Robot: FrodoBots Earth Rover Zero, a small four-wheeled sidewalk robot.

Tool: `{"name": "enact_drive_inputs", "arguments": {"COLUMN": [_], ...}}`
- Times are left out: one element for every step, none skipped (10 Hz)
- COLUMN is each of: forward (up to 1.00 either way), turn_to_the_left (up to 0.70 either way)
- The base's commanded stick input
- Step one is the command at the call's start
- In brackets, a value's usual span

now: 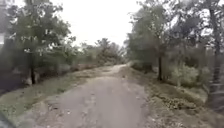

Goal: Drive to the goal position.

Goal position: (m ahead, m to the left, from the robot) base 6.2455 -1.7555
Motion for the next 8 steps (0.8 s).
{"name": "enact_drive_inputs", "arguments": {"forward": [0.7, 0.7, 0.7, 0.7, 0.7, 0.7, 0.7, 0.7], "turn_to_the_left": [0.0, 0.0, 0.0, 0.0, 0.0, 0.0, 0.0, 0.0]}}
